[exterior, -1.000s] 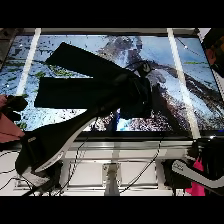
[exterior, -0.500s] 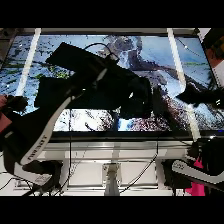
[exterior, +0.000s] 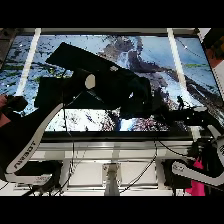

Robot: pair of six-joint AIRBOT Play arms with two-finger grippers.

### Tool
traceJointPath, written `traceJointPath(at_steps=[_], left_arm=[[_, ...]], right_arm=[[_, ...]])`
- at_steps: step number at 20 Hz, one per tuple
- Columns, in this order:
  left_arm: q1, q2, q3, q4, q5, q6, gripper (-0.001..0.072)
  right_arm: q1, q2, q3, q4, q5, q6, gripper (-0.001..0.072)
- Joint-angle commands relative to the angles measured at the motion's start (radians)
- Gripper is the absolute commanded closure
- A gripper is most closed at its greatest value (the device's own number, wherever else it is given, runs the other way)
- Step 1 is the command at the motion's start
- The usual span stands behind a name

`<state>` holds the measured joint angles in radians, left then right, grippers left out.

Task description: Fold the clothes and pants, and hang the long-sleeved shirts on hangers.

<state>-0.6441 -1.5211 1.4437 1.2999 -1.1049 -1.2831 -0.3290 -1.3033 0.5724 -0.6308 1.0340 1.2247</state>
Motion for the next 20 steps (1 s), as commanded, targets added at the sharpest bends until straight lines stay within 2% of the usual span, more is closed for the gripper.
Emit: traceJointPath(at_steps=[1,2,8,10,11,13,15,18,20], left_arm=[[-0.053,0.001,-0.013,-0.082,0.053,0.149,0.0248],[-0.071,0.001,-0.013,-0.082,0.055,0.166,0.0226],[-0.154,0.0,-0.013,-0.074,0.062,0.252,0.0223],[-0.173,0.001,-0.013,-0.076,0.067,0.261,0.0168],[-0.183,0.001,-0.013,-0.086,0.066,0.283,0.0113],[-0.207,0.001,-0.013,-0.129,0.069,0.294,0.0096],[-0.237,0.0,-0.013,-0.152,0.084,0.296,0.0076],[-0.285,-0.022,-0.013,-0.09,0.203,0.296,0.0072],[-0.315,-0.058,-0.013,0.008,0.242,0.294,0.0072]], right_arm=[[0.074,-0.001,-0.014,0.014,-0.118,0.028,0.0301],[0.074,-0.001,-0.014,0.019,-0.119,0.031,0.0301],[0.074,-0.009,-0.014,0.05,-0.193,0.031,0.0302],[0.074,-0.034,-0.014,0.061,-0.196,0.03,0.0302],[0.074,-0.046,-0.014,0.061,-0.195,0.028,0.0304],[0.074,-0.06,-0.014,0.075,-0.187,0.011,0.0334],[0.074,-0.06,-0.014,0.097,-0.191,0.011,0.0333],[0.074,-0.06,-0.014,0.107,-0.196,0.011,0.0333],[0.074,-0.06,-0.014,0.109,-0.192,0.011,0.0332]])
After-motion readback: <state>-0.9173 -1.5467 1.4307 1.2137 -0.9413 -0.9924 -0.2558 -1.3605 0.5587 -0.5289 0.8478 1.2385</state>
